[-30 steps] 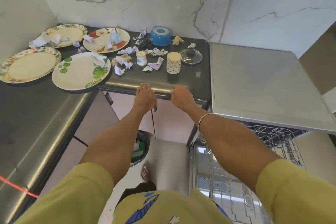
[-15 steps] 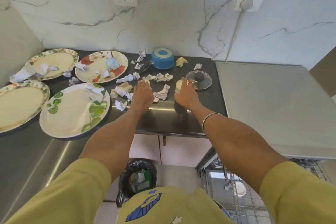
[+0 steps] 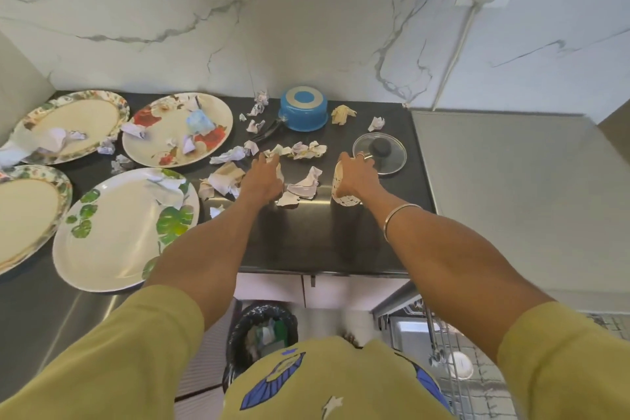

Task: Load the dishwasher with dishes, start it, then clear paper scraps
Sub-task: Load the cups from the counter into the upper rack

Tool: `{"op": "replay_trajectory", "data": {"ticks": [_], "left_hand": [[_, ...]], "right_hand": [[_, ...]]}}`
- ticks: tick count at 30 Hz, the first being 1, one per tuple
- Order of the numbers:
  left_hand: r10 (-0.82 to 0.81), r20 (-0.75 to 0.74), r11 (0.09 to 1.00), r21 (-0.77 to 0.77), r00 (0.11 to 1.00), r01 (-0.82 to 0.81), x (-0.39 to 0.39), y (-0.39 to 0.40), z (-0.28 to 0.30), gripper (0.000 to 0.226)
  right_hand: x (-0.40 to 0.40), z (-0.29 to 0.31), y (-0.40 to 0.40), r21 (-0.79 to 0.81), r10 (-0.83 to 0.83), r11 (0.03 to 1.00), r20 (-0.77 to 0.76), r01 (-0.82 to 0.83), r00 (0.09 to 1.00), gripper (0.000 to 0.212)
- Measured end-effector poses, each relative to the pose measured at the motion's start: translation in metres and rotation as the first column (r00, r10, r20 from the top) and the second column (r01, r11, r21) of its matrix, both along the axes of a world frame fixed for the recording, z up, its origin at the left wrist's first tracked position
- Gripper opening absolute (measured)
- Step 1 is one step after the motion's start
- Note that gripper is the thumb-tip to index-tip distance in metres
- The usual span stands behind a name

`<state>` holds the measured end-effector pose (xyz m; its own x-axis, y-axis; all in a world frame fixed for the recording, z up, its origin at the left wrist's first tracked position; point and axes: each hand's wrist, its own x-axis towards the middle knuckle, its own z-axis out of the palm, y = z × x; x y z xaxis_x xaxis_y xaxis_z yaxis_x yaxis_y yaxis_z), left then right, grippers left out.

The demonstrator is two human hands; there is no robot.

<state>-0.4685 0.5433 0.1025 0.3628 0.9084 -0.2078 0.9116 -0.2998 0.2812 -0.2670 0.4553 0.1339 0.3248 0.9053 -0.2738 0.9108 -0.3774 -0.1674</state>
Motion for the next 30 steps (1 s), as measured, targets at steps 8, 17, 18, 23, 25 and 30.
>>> {"op": "replay_trajectory", "data": {"ticks": [8, 17, 18, 23, 25, 30], "left_hand": [[0.109, 0.108, 0.993, 0.043, 0.988, -0.114, 0.013, 0.010, -0.010, 0.043], [0.197, 0.118, 0.969, 0.129, 0.973, -0.212, 0.017, 0.000, 0.000, 0.054], [0.203, 0.122, 0.966, 0.134, 0.972, -0.219, 0.016, -0.001, 0.002, 0.053], [0.228, 0.154, 0.956, 0.150, 0.961, -0.251, 0.012, -0.009, 0.005, 0.048], [0.241, 0.161, 0.953, 0.146, 0.957, -0.264, 0.013, -0.013, 0.005, 0.046], [0.241, 0.172, 0.955, 0.133, 0.955, -0.265, 0.023, -0.032, 0.006, 0.046]], "right_hand": [[0.011, 0.006, 0.011, -0.093, 0.068, 0.993, -0.037, -0.071, 0.997, 0.092], [0.017, 0.009, 0.008, -0.055, 0.094, 0.994, -0.068, -0.098, 0.993, 0.090], [0.017, 0.009, 0.007, -0.044, 0.097, 0.994, -0.070, -0.101, 0.993, 0.089], [0.017, 0.009, -0.002, -0.001, 0.131, 0.991, -0.060, -0.131, 0.990, 0.087], [0.020, 0.009, -0.007, 0.003, 0.137, 0.991, -0.058, -0.137, 0.989, 0.087], [0.030, 0.014, -0.022, 0.025, 0.129, 0.991, -0.043, -0.128, 0.991, 0.086]]}}
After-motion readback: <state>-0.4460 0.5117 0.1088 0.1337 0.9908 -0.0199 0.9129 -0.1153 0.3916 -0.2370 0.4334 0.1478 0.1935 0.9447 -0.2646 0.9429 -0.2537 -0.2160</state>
